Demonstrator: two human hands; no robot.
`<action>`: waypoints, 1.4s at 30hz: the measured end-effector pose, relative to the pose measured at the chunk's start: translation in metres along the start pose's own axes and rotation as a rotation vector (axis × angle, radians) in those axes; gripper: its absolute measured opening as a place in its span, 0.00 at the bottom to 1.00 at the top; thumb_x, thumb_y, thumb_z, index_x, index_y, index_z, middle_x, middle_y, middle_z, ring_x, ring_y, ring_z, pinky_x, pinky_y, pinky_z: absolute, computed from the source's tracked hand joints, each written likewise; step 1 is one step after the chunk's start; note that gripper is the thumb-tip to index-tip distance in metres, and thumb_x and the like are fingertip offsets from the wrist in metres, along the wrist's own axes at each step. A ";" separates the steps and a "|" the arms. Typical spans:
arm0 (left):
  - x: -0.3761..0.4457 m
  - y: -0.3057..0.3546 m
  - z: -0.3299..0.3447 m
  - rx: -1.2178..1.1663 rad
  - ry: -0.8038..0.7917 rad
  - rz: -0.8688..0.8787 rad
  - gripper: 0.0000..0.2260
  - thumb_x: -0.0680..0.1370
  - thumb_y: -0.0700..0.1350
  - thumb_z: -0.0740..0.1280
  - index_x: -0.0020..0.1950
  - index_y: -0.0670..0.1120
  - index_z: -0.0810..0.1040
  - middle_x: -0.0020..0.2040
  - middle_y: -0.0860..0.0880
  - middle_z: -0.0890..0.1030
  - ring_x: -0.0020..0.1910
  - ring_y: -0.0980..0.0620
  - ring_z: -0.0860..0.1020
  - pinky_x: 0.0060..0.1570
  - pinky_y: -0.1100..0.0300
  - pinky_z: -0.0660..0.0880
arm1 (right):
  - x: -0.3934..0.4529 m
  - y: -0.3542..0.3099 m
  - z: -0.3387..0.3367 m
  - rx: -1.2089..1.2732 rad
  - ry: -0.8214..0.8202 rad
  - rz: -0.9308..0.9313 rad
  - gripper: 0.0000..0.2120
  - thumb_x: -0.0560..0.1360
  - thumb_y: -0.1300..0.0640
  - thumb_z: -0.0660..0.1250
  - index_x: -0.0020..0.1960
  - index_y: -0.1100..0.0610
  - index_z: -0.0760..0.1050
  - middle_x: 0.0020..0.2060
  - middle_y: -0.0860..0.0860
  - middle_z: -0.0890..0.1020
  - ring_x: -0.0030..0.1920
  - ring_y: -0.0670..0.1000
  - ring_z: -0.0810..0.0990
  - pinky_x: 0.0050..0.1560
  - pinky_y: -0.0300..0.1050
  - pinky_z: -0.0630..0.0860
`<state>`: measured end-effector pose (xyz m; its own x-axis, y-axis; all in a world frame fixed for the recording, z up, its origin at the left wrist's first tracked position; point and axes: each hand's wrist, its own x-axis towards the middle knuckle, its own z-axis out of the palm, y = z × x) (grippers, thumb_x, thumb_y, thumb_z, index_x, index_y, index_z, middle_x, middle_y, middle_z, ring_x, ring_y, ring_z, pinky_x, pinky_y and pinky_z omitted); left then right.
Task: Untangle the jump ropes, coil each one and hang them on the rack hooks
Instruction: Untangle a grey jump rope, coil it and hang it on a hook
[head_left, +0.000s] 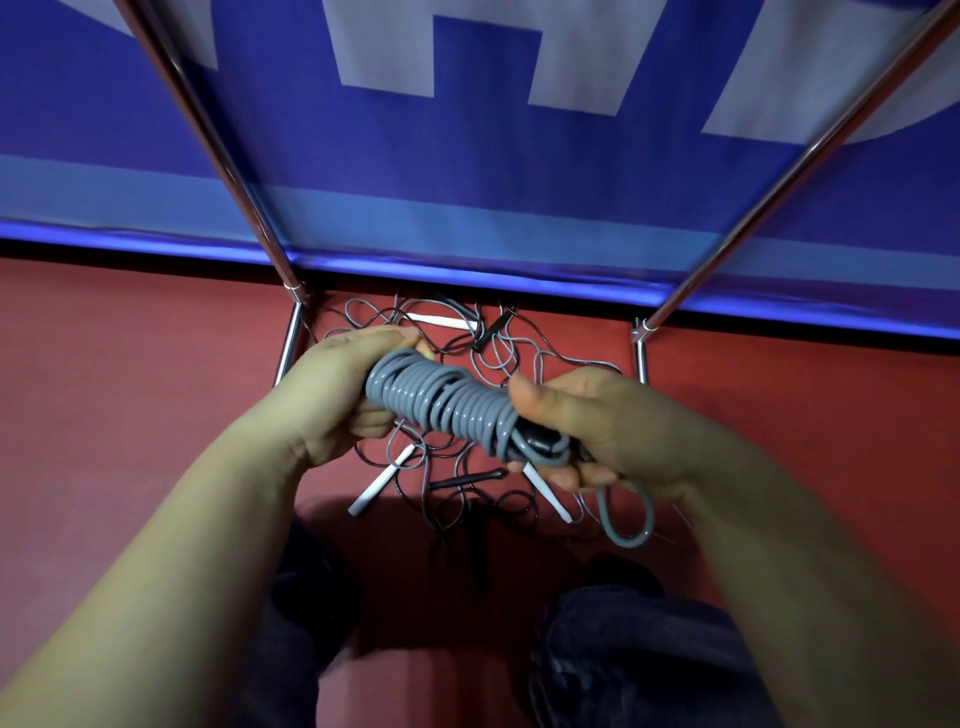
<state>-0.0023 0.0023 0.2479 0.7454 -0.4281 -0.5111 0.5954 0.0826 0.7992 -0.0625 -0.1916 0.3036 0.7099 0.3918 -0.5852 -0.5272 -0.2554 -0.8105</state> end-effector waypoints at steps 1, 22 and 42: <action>0.001 -0.001 0.000 -0.030 0.010 -0.020 0.16 0.73 0.46 0.60 0.27 0.46 0.76 0.18 0.52 0.58 0.14 0.59 0.54 0.20 0.75 0.52 | 0.001 0.000 0.000 0.054 0.010 -0.006 0.25 0.64 0.37 0.58 0.33 0.61 0.74 0.18 0.50 0.71 0.15 0.42 0.59 0.17 0.32 0.56; 0.010 -0.017 0.041 -0.458 0.359 -0.133 0.17 0.80 0.46 0.55 0.31 0.48 0.62 0.17 0.53 0.56 0.14 0.58 0.54 0.16 0.71 0.52 | 0.032 0.006 0.025 0.141 0.757 -0.329 0.09 0.77 0.43 0.55 0.47 0.43 0.73 0.26 0.35 0.73 0.30 0.37 0.71 0.35 0.31 0.65; -0.130 -0.007 0.058 0.120 0.049 0.330 0.10 0.73 0.48 0.66 0.49 0.44 0.79 0.31 0.51 0.80 0.25 0.54 0.76 0.25 0.65 0.72 | -0.086 -0.009 0.067 0.403 0.682 -0.406 0.19 0.80 0.56 0.57 0.30 0.53 0.64 0.20 0.44 0.59 0.19 0.41 0.55 0.18 0.32 0.52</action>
<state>-0.1209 0.0051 0.3273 0.9072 -0.3516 -0.2311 0.2826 0.1022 0.9538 -0.1504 -0.1634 0.3631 0.9338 -0.2596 -0.2463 -0.2071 0.1695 -0.9635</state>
